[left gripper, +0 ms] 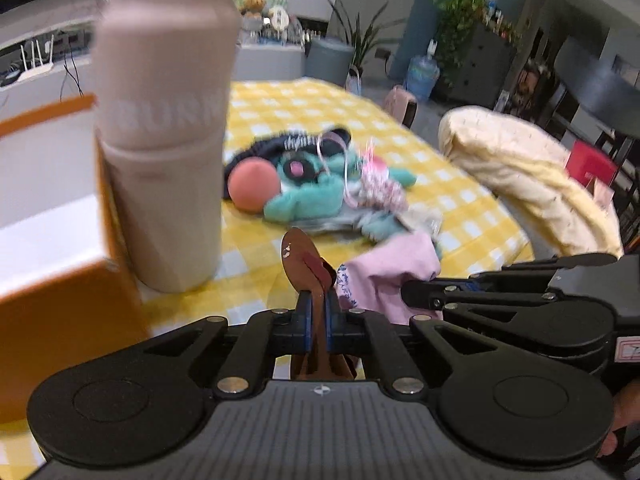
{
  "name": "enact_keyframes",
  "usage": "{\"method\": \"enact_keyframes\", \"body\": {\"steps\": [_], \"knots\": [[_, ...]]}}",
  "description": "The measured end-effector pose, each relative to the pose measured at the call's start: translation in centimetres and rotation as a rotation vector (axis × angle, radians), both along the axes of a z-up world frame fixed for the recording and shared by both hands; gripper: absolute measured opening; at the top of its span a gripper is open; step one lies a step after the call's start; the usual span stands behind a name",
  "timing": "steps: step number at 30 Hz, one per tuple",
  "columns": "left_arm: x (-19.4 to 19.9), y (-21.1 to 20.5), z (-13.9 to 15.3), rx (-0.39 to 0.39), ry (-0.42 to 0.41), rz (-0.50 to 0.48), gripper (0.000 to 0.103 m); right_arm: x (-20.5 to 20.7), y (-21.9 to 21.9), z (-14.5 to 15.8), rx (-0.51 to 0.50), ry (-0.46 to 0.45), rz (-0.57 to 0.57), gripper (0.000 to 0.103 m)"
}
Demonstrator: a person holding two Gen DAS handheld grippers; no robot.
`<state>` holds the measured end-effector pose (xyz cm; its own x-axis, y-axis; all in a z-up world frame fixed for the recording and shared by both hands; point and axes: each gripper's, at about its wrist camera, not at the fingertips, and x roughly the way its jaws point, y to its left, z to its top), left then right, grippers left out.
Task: Organize soft objects
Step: 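Carry the brown fabric and pink cloth over the open box with both grippers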
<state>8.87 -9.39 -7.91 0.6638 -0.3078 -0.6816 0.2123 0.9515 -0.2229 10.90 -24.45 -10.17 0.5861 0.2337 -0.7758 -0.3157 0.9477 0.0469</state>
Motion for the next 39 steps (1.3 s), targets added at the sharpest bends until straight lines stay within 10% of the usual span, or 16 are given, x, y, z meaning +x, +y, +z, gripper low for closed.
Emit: {"method": "enact_keyframes", "body": {"steps": [19, 32, 39], "knots": [[-6.5, 11.5, 9.7, -0.077, -0.269, 0.278, 0.006, -5.3, 6.4, 11.8, 0.184, -0.262, 0.212, 0.002], [-6.1, 19.1, 10.6, 0.056, -0.252, 0.481, 0.006, -3.0, 16.5, 13.4, 0.245, -0.25, 0.377, 0.002], [-3.4, 21.2, 7.5, 0.15, -0.108, 0.468, 0.006, 0.4, 23.1, 11.5, 0.203, -0.185, 0.424, 0.002]]}}
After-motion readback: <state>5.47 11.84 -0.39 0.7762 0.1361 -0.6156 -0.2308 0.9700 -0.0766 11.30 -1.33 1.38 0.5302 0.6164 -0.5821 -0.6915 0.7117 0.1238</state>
